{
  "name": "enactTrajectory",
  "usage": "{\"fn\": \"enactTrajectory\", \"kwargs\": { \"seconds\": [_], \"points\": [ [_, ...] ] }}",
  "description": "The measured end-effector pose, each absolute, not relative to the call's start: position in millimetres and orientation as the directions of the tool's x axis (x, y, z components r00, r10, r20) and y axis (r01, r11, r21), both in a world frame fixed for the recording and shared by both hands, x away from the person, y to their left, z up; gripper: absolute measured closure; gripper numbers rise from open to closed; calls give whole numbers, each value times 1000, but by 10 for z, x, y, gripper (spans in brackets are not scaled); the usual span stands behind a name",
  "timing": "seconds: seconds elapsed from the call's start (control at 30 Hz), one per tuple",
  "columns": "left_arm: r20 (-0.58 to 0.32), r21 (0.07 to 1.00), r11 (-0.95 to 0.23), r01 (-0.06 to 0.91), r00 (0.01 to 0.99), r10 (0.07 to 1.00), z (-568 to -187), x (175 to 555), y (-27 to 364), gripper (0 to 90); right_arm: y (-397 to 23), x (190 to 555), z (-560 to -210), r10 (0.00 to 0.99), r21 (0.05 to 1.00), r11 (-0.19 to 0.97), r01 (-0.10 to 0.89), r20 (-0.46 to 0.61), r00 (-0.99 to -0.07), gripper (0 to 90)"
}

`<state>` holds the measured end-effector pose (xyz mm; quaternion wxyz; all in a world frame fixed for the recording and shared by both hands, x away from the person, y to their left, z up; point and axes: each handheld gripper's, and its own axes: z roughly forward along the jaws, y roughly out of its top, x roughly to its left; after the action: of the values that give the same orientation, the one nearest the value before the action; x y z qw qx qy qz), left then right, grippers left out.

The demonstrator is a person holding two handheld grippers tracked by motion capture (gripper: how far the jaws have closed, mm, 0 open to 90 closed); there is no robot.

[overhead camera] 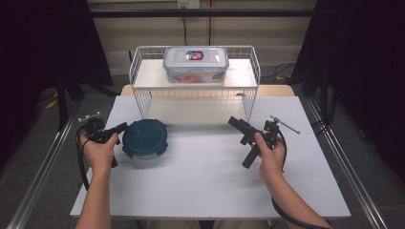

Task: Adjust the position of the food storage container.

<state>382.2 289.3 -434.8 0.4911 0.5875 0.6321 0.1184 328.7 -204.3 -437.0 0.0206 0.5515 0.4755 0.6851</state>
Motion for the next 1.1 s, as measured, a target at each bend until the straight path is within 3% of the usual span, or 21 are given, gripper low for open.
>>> {"fn": "enactTrajectory", "kwargs": {
  "seconds": [0.43,0.7,1.1],
  "points": [
    [-527,686,366,629,84,846,-4445,3835,3082,900,-2061,3309,-4414,556,670,-542,507,738,-382,191],
    [-529,656,342,673,87,844,-4530,3842,3024,900,-2051,3310,-4428,556,670,-534,516,738,-383,190],
    [-609,624,411,664,85,788,-4556,3742,3016,900,-2003,3321,-4441,558,675,-523,520,732,-391,188]
  ]
}}
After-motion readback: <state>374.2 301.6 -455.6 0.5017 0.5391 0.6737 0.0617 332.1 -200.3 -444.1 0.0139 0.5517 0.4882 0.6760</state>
